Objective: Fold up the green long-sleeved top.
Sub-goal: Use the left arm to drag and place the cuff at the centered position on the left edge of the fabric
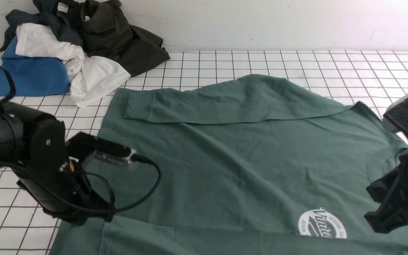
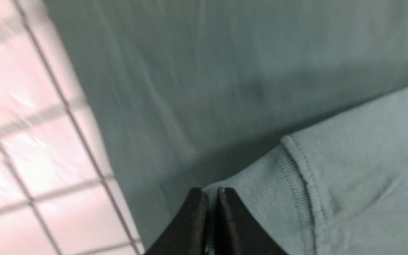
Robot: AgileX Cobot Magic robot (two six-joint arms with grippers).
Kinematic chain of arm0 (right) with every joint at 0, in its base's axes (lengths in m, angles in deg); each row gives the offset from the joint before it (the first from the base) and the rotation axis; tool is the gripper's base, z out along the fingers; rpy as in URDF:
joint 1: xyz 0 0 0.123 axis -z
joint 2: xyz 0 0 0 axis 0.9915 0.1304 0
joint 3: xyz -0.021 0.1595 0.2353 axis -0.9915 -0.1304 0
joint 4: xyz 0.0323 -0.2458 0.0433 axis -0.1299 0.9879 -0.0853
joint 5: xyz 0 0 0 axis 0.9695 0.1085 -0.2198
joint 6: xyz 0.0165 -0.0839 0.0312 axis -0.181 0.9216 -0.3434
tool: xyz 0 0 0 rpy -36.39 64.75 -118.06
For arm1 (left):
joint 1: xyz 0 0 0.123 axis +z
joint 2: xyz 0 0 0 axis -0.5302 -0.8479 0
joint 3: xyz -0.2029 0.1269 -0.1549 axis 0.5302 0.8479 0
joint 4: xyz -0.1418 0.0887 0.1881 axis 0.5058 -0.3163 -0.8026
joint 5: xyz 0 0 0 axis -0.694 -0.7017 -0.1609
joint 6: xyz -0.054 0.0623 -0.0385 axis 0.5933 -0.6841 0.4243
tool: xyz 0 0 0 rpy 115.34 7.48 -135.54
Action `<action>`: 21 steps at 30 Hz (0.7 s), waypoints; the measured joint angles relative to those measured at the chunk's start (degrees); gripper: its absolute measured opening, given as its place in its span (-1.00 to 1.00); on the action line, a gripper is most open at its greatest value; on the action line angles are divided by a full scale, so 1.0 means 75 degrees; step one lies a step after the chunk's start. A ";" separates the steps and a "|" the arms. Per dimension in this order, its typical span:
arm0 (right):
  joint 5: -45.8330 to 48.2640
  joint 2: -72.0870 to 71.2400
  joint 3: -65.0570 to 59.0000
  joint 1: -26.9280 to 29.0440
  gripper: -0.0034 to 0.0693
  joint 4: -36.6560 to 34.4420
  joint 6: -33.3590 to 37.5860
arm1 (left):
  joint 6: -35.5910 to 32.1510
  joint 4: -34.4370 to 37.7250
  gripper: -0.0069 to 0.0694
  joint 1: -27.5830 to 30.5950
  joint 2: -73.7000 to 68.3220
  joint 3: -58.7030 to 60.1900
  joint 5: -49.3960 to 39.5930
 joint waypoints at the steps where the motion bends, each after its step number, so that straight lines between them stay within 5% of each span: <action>1: 0.0000 0.0051 0.0000 0.0115 -0.88 -0.0016 -0.0007 | -0.0070 0.0000 -0.79 0.0000 0.0081 -0.0280 -0.0057; 10: 0.0031 0.1070 0.0000 0.1716 -0.94 -0.1065 0.0505 | -0.0902 -0.0098 -0.79 0.0000 -0.0385 -0.3232 -0.1039; 21: -0.0188 0.1927 0.0005 0.1829 -0.94 -0.1448 0.0797 | -0.0944 -0.0754 -0.79 0.0000 -0.2190 -0.5796 -0.1650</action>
